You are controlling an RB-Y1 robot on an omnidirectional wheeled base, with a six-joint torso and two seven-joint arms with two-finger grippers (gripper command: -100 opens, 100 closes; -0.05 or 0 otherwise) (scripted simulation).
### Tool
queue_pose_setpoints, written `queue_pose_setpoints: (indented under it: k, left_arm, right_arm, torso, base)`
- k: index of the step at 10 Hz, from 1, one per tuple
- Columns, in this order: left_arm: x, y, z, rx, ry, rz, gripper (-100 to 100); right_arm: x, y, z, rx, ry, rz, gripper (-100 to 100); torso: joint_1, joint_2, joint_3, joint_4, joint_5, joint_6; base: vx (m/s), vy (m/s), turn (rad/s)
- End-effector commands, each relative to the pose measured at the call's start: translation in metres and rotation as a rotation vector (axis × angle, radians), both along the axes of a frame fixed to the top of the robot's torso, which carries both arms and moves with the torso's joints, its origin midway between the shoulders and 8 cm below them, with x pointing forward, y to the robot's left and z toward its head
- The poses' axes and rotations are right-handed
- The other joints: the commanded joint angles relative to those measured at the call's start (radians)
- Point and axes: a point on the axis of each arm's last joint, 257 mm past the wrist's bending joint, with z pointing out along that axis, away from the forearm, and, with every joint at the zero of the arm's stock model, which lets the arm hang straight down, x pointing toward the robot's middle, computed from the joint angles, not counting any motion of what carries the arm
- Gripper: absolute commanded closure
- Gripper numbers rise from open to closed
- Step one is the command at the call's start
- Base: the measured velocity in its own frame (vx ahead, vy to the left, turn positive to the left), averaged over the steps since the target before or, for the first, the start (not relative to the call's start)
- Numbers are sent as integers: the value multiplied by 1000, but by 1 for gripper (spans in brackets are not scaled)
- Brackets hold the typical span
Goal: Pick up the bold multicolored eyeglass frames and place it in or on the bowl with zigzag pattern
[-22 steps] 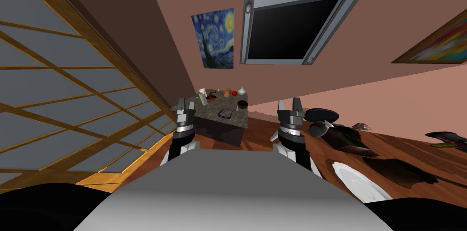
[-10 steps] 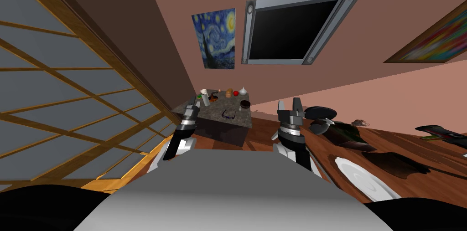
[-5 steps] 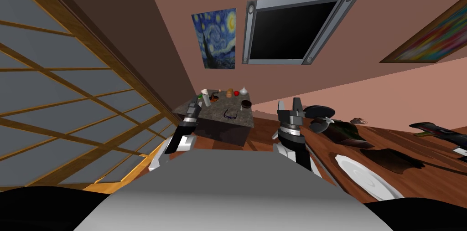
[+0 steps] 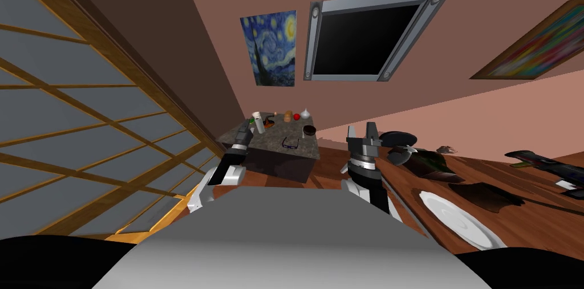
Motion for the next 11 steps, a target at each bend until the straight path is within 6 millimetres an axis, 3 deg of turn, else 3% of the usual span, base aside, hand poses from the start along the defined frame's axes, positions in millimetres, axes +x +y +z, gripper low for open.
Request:
queue_pose_setpoints:
  k: [1, 11]
  left_arm:
    - [6, 1, -9, -11, 39, 3, -100]
    - [38, 1, -43, -102, 230, 4, -100]
  right_arm:
    - [0, 0, 0, 0, 0, 0, 0]
    - [0, 0, 0, 0, 0, 0, 0]
  torso:
    - [0, 0, 0, 0, 0, 0]
    - [-1, 0, 0, 0, 0, 0]
  base:
    - [-1, 52, -32]
    - [0, 49, -32]
